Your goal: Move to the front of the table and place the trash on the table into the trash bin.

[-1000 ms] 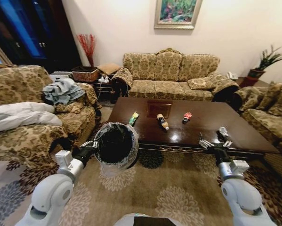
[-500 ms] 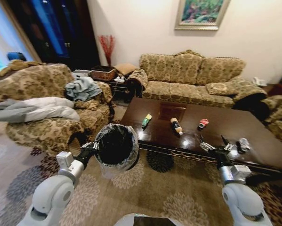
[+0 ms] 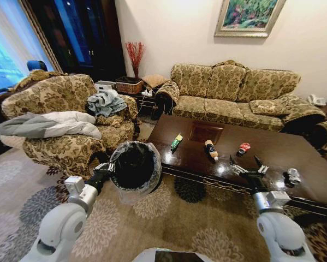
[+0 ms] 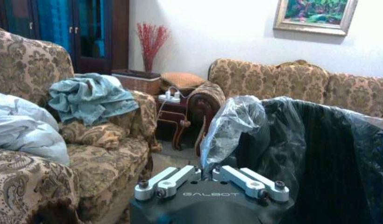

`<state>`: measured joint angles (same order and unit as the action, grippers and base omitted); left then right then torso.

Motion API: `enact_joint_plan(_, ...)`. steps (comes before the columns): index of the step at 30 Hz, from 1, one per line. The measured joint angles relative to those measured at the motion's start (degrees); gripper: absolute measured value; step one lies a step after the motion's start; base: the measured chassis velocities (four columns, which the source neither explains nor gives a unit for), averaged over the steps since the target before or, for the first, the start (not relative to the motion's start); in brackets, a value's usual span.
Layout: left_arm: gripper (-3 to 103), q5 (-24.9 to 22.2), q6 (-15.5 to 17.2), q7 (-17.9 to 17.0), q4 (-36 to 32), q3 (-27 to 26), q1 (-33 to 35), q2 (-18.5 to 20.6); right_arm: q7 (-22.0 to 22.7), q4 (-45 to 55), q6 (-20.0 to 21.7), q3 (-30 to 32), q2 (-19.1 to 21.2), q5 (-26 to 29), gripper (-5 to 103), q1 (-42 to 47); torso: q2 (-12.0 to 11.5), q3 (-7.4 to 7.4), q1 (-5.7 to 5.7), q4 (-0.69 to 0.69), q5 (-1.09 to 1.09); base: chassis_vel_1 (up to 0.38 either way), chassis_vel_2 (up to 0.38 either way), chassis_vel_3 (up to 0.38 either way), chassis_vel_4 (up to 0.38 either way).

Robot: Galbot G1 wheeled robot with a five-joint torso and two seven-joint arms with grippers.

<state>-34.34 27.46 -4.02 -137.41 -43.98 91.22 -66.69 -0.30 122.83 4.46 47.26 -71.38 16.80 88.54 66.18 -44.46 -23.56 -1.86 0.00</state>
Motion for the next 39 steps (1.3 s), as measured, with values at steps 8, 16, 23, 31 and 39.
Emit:
enact_joint_plan(8, 4, 0.12, -0.17, 0.12, 0.51, 0.19, -0.49, 0.22, 0.24, -0.23, 0.48, 0.05, -0.40, 0.18, 100, 0.11, -0.21, 0.09, 0.04, 0.00, 0.00, -0.097, 0.120, 0.119, -0.114)
enact_joint_plan(16, 4, 0.05, -0.03, 0.02, 1.09, 0.48, -0.80, 0.23, 0.46, -0.62, 1.83, -1.37, -0.97, -0.09, 100, -0.69, -0.39, 0.20, 0.13, 0.00, 0.00, -0.111, 0.111, 0.122, -0.099)
enact_joint_plan(23, 4, -0.19, -0.03, -0.70, 2.93, 0.35, -2.01, 0.41, 3.20, -4.07, 4.34, -6.66, -1.80, 0.07, 100, -3.72, -0.51, 0.28, 0.22, 0.00, -0.01, -0.099, 0.085, 0.079, -0.086)
enact_joint_plan(31, 4, -0.71, 0.18, -0.96, 3.99, -0.28, -3.16, 2.56, 5.01, -5.71, 5.38, -11.04, -1.44, -0.66, 100, -7.07, -0.60, 0.31, 0.22, 0.00, -0.01, -0.098, 0.123, 0.118, -0.107)
enact_joint_plan(39, 4, -1.01, 0.23, -0.93, 5.53, -1.13, -3.11, 3.82, 5.35, -8.85, 5.58, -14.03, 0.22, -0.56, 100, -10.53, -0.65, 0.35, 0.27, 0.00, -0.01, -0.111, 0.087, 0.098, -0.101)
